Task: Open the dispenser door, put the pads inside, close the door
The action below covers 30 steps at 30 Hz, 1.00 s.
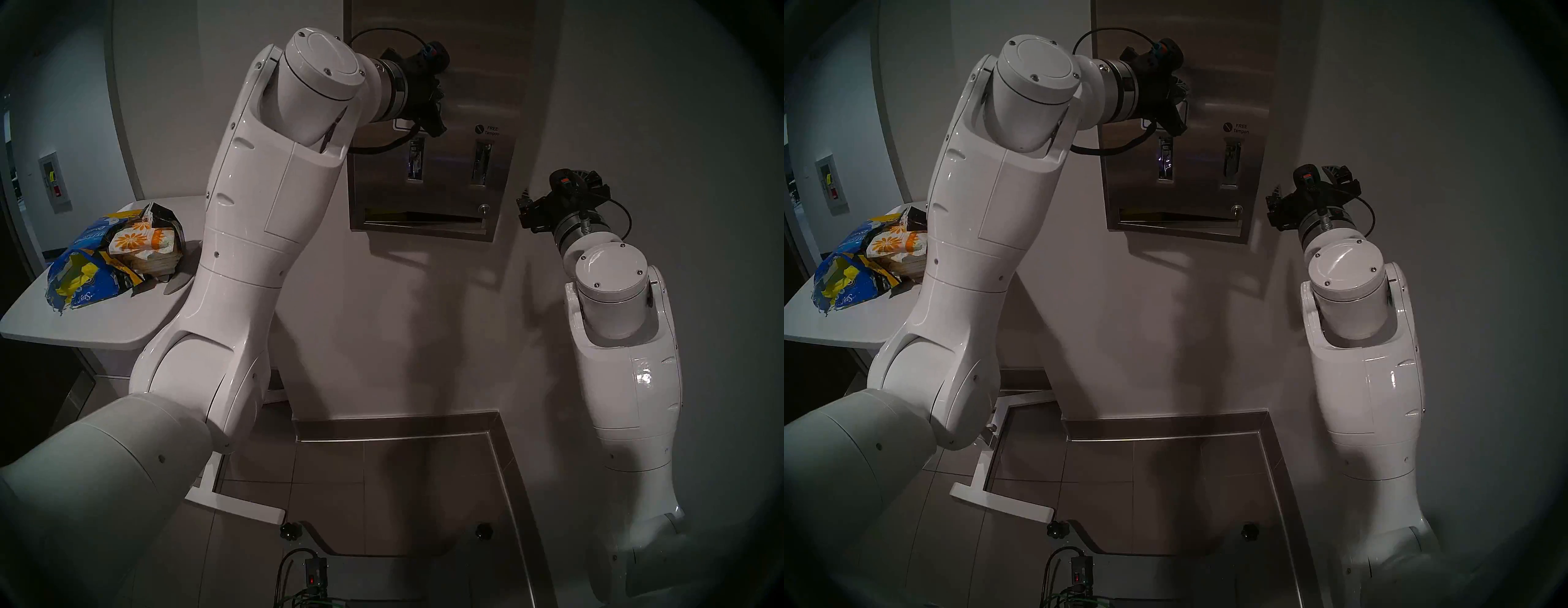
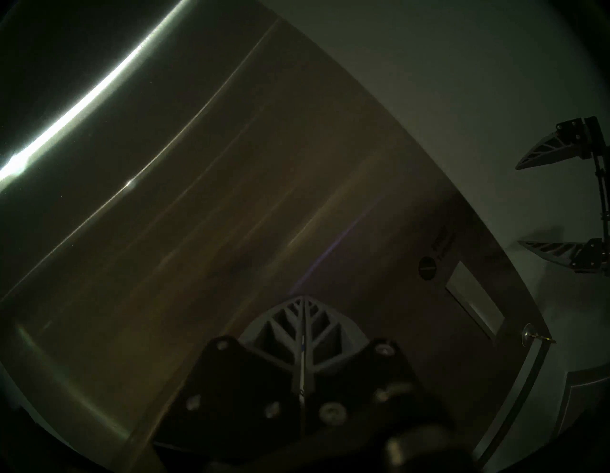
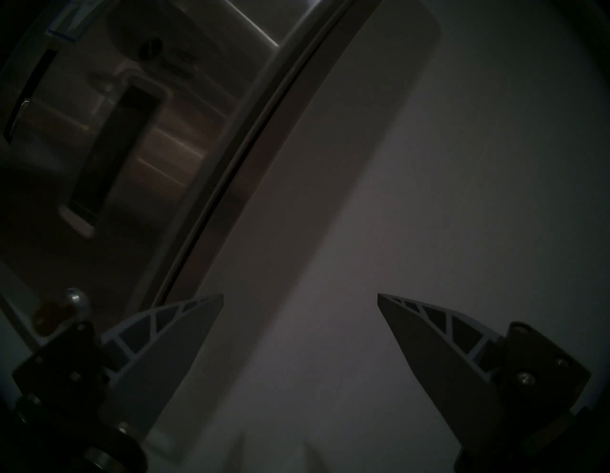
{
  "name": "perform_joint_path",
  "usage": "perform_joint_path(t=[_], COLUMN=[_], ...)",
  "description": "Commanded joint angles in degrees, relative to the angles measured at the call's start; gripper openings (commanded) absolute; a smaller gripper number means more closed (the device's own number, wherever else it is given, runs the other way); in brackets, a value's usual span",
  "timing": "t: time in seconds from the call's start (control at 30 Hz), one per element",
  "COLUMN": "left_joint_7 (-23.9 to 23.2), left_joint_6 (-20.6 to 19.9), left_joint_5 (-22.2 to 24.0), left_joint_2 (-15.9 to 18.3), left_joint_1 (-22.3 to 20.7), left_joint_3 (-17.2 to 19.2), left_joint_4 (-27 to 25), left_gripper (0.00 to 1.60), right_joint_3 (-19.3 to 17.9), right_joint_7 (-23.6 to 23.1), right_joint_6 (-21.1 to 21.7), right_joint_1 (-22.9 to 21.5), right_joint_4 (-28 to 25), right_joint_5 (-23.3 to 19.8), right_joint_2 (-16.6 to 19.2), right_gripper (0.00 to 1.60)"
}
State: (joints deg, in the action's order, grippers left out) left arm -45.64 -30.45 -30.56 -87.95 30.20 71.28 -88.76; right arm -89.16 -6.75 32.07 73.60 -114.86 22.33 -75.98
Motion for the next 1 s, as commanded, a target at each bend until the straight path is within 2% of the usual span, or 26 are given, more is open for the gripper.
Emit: perform_joint_path(t=[0.0,0.2,0.27,0.37,0.97], left_joint_7=[1.6,1.6,1.8,1.3,0.1], left_joint_6=[2.9,4.1,4.7,4.8,6.2], left_joint_5=[-1.2,-1.8,-2.2,-2.0,-1.7], left_joint_2=[-3.2,-4.0,-4.6,-4.4,-4.2], left_joint_1=[-6.5,-8.8,-8.3,-10.4,-11.2], left_joint_3=[1.4,1.3,1.8,1.1,1.9], left_joint_4=[2.7,6.0,6.0,8.4,9.6], left_gripper=[0.0,0.0,0.0,0.0,0.0], right_joint_3=[-0.1,-0.1,-0.1,-0.1,-0.1], right_joint_7=[0.3,0.3,0.3,0.3,0.4], right_joint_6=[-0.6,-0.6,-0.6,-0.7,-0.7], right_joint_1=[-1.8,-1.8,-1.8,-1.8,-1.9], right_joint_4=[-1.8,-1.8,-1.8,-1.8,-1.8], right_joint_5=[0.1,0.1,0.1,0.1,0.1], right_joint_2=[0.0,0.0,0.0,0.0,0.0], right_gripper=[1.6,1.6,1.6,1.6,1.6])
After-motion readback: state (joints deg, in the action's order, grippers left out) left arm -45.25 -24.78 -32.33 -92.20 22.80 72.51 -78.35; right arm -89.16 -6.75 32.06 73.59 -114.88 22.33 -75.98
